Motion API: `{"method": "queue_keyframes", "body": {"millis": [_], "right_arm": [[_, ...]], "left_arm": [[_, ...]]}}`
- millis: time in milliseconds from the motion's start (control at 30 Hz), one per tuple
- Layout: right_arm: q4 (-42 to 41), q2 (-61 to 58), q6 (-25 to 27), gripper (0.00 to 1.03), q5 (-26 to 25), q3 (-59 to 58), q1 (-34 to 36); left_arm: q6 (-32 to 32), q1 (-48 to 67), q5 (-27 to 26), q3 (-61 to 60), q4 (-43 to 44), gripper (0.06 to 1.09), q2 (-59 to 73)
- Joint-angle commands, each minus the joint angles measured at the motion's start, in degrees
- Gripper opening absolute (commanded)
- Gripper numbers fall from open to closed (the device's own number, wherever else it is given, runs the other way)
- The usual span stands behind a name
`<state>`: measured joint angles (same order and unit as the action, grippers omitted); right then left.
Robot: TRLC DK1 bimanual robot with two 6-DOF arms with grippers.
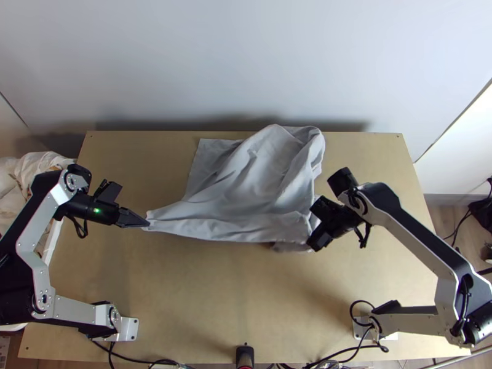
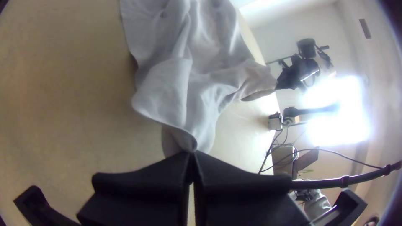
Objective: Fold the t-shirt
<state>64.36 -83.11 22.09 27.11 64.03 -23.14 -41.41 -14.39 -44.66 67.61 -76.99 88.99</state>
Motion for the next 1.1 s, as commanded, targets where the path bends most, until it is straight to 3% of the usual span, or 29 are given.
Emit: {"method": "queue_keyframes", "body": {"millis": [0, 200, 567, 767, 1067], "right_arm": [[14.5, -2.5, 8.4, 0.03, 7.4, 4.4, -0.1], [15.4, 3.6, 13.9, 0.03, 7.8, -0.7, -3.3], [16.0, 1.7, 24.3, 0.03, -11.6, -15.9, -5.0], [17.1, 1.4, 26.9, 0.03, -13.4, -15.4, -2.0], [19.7, 0.8, 28.6, 0.03, -15.3, -13.6, 1.8]], "left_arm": [[-0.1, 0.9, 0.4, -0.4, -0.2, 0.09, -0.2], [-3.9, 0.9, 1.6, -1.1, -3.4, 0.09, -0.4], [-8.7, 8.6, 3.7, -7.7, -7.1, 0.09, -1.5], [-8.5, 16.4, 6.2, -13.6, -7.4, 0.09, -8.0], [-2.8, 24.6, 6.4, -13.6, -7.4, 0.09, -14.1]]}}
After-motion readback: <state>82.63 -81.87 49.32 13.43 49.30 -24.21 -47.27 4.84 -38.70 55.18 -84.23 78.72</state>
